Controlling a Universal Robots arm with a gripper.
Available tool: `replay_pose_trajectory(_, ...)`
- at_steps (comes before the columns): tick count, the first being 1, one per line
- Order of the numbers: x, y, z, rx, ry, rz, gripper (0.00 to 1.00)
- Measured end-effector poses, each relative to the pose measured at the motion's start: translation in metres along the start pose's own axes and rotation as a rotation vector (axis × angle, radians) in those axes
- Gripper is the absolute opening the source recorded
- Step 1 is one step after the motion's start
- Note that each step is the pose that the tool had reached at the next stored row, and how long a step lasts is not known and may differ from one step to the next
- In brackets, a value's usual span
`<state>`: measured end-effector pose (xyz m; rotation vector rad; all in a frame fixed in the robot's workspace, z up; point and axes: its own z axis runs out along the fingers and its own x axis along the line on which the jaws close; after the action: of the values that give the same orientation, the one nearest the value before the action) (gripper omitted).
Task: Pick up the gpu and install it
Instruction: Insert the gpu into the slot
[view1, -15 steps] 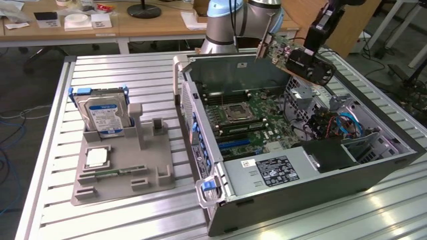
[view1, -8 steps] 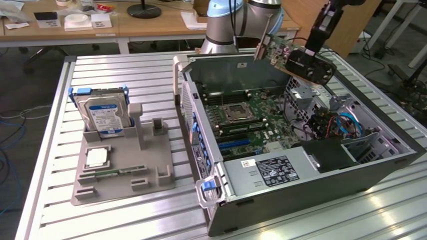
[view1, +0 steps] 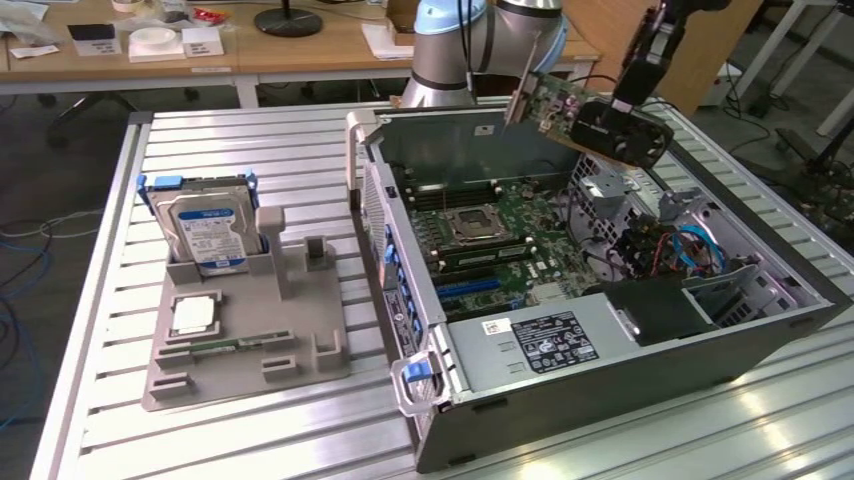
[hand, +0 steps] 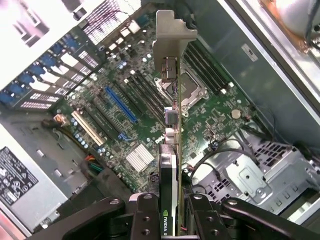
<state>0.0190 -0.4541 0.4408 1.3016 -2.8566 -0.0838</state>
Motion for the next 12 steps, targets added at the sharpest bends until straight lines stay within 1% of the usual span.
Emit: replay_pose_trajectory(12,0.0000,0.0000,0.0001,-0.0036,0.0086,-0.175,0.26)
